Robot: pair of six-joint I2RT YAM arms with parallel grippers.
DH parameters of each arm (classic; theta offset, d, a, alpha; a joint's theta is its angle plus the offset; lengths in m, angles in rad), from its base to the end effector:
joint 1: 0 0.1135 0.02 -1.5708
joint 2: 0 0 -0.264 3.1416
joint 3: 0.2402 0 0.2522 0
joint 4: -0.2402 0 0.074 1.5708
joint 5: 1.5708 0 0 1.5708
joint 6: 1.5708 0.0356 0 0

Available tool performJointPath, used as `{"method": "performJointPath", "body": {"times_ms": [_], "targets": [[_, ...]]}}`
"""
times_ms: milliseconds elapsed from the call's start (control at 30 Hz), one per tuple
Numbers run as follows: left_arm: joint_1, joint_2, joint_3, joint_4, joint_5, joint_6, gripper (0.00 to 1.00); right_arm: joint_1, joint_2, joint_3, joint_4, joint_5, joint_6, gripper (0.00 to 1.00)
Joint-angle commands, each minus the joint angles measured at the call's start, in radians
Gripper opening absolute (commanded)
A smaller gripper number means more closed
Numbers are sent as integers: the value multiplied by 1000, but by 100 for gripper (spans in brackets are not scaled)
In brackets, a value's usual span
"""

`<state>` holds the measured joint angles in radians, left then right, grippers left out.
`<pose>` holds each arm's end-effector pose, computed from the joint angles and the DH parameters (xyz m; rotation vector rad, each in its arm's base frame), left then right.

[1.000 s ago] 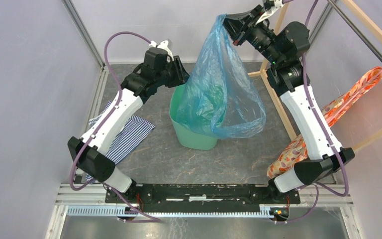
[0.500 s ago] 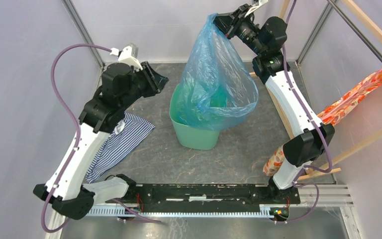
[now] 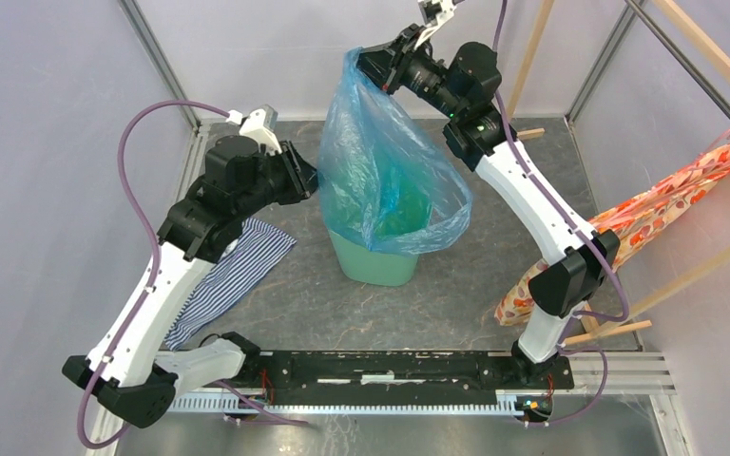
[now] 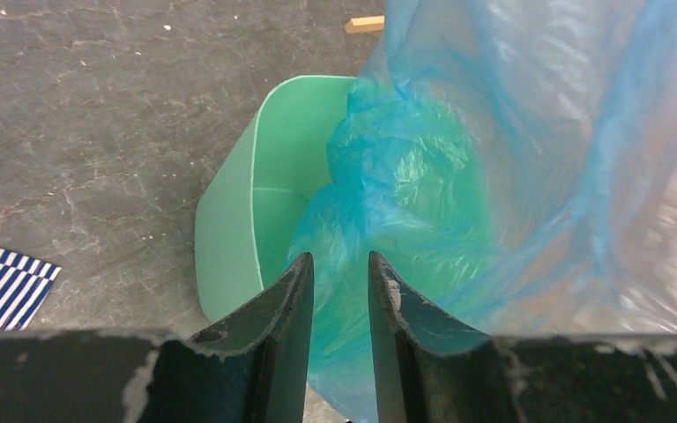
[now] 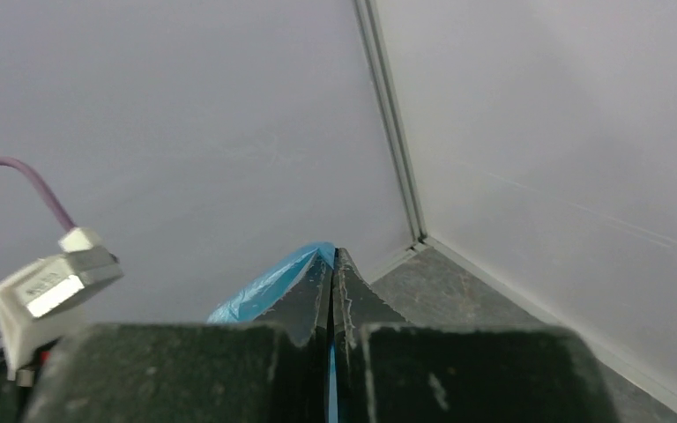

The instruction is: Put the trash bags into the trash bin

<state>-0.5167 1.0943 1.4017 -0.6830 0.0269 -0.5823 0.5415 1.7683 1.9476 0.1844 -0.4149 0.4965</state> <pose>0.1875 -0.1076 0.4392 -0.0478 2.0216 -0.7420 0.3369 0.2194 0.5130 -0.4149 1.2570 1.1423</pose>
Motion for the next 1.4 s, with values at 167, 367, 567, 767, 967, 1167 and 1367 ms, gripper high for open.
{"method": "performJointPath", "body": {"times_ms": [167, 367, 567, 767, 967, 1167, 1367], "targets": [[3, -26, 56, -1, -46, -4, 37, 3, -11, 99, -151, 122, -163, 18], [3, -22, 93, -50, -113, 24, 39, 4, -74, 91, -224, 118, -164, 66], [2, -14, 111, -60, -109, 29, 44, 4, -169, 76, -340, 135, -189, 93], [2, -8, 120, -56, -72, 22, 44, 4, -245, 82, -496, 149, -216, 98], [3, -18, 136, -58, -32, 14, 45, 4, -349, 13, -659, 118, -278, 98], [3, -19, 142, -80, -31, 31, 46, 4, -541, -117, -824, 192, -374, 98], [3, -17, 107, -61, -11, 26, 45, 3, -697, -143, -992, 294, -432, 98]]}}
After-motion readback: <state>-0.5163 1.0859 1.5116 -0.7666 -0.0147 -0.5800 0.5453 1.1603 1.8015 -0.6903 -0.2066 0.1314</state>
